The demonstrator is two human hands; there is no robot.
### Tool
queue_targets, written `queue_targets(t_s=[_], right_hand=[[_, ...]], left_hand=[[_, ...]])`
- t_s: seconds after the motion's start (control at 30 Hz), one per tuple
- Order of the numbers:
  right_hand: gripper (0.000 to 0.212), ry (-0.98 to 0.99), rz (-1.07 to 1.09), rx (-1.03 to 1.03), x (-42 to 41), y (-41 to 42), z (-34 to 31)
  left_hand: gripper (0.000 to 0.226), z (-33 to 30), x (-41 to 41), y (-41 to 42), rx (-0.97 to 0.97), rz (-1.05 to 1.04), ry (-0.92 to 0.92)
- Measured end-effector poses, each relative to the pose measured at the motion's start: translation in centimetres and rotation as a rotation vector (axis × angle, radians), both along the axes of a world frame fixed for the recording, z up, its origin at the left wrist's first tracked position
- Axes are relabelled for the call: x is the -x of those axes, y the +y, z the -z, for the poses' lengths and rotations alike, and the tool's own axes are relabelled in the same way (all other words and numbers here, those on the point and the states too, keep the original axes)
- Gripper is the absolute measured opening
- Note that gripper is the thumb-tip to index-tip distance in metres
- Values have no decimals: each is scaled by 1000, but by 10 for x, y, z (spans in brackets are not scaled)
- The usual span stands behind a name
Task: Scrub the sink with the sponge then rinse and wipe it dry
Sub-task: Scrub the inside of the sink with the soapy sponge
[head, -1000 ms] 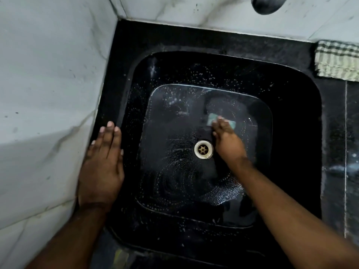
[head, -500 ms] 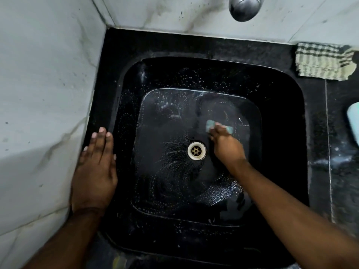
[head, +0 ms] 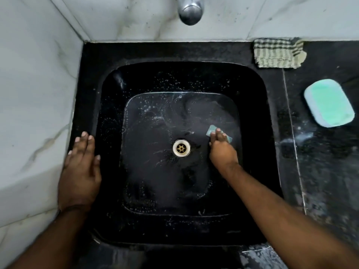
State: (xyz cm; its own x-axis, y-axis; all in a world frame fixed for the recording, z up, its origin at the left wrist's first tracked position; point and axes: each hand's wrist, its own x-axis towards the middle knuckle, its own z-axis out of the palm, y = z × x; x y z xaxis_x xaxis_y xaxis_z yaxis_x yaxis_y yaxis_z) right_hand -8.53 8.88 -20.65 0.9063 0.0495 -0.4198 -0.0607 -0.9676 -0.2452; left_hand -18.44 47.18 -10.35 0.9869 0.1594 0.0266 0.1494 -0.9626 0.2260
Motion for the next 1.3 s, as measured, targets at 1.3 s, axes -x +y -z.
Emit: queue_targets(t_s=[1.3], right_hand=[[62, -15, 64, 70, -105, -3, 19]], left_hand=[[56, 0, 1, -5, -25, -9, -36]])
